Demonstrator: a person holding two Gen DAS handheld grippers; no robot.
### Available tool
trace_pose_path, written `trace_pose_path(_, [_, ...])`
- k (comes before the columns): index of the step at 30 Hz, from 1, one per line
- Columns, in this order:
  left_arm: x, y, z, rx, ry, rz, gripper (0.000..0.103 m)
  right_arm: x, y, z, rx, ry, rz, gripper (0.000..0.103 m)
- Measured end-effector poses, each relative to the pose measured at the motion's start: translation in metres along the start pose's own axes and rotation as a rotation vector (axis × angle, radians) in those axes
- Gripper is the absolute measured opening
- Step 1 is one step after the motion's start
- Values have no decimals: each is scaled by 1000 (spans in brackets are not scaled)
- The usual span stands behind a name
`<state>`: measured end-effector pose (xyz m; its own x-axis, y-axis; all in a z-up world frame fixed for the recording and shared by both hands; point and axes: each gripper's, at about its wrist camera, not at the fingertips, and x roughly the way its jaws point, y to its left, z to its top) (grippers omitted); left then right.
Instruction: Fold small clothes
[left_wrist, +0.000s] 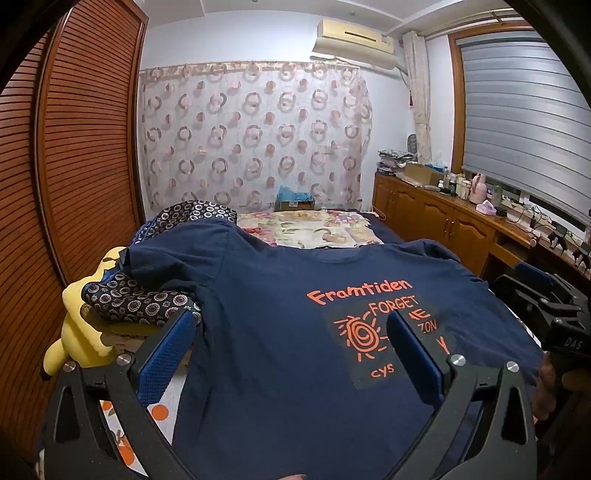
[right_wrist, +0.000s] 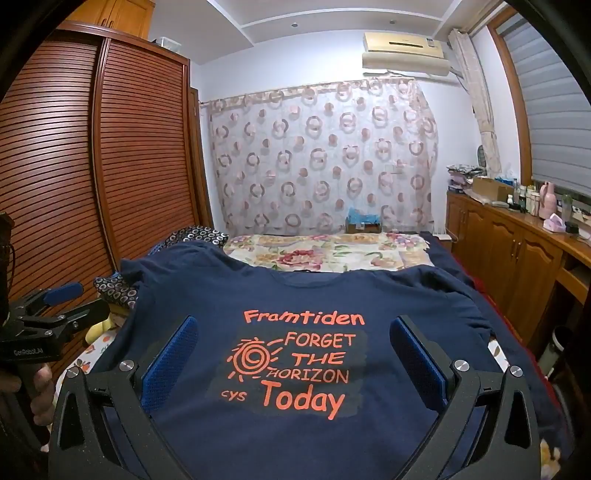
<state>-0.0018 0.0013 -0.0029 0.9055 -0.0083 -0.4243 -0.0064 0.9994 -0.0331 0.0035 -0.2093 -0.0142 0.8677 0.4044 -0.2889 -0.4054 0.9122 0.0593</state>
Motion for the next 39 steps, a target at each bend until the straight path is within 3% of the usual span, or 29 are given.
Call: trace_pose_path(39, [6, 1, -5, -7, 10, -6, 103, 0, 0, -2, 7, 1, 5, 103])
